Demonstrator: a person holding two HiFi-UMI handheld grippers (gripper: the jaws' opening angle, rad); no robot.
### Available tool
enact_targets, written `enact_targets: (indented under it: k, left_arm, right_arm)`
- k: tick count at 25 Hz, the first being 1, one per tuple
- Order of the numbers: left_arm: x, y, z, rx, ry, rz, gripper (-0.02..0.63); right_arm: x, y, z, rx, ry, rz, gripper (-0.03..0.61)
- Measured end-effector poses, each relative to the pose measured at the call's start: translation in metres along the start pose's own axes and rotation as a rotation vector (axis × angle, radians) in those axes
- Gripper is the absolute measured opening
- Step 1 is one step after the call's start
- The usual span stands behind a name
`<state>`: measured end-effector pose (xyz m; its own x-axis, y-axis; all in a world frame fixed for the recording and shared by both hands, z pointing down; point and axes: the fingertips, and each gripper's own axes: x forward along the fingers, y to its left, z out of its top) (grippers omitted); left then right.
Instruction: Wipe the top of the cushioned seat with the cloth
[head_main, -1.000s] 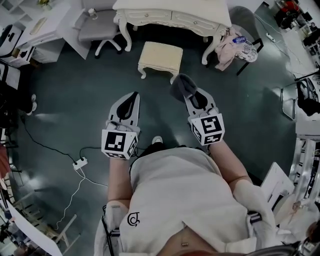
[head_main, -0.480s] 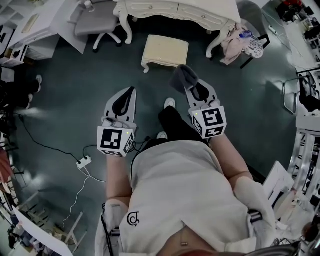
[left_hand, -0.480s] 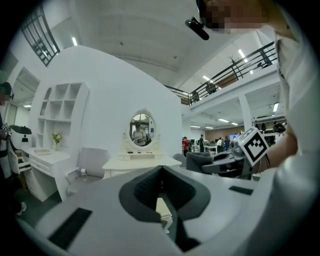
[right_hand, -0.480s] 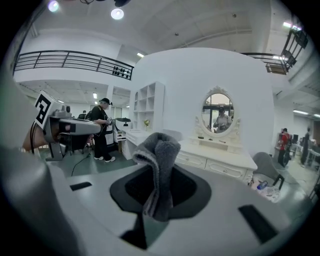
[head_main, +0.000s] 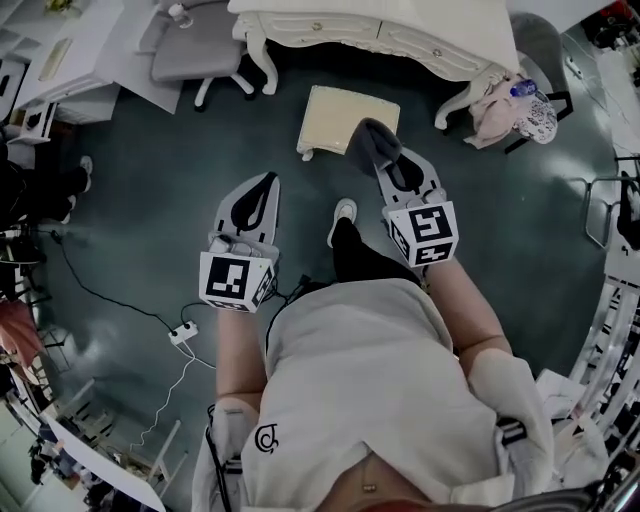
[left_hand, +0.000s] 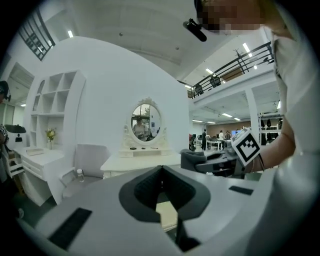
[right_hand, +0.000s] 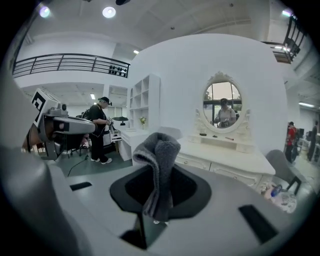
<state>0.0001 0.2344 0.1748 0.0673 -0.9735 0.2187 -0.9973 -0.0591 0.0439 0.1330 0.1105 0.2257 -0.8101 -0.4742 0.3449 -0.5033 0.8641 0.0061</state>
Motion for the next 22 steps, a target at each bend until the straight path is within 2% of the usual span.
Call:
enact_targets:
  k: [4, 9, 16, 22]
  left_arm:
    - [0.065, 0.037, 0.002, -0.026, 0.011, -0.010, 0.012]
    - [0.140, 0.067, -0.007, -0.013, 0.045, -0.046, 0.012]
    - [0.212, 0.101, -0.049, 0.003, 0.114, -0.149, 0.012]
    - [0.265, 0.134, -0.096, -0.056, 0.130, -0.242, 0.012]
  right_arm:
    - [0.056, -0.040, -0.001, 0.042, 0.023, -0.003, 0.077]
    - [0.120, -0.072, -0.017, 0.075, 0.086, 0.007, 0.077]
    - [0.202, -0.096, -0.071, 0.130, 0.200, -0.004, 0.077]
    - [0.265, -0.102, -0.130, 0.169, 0.325, -0.034, 0.077]
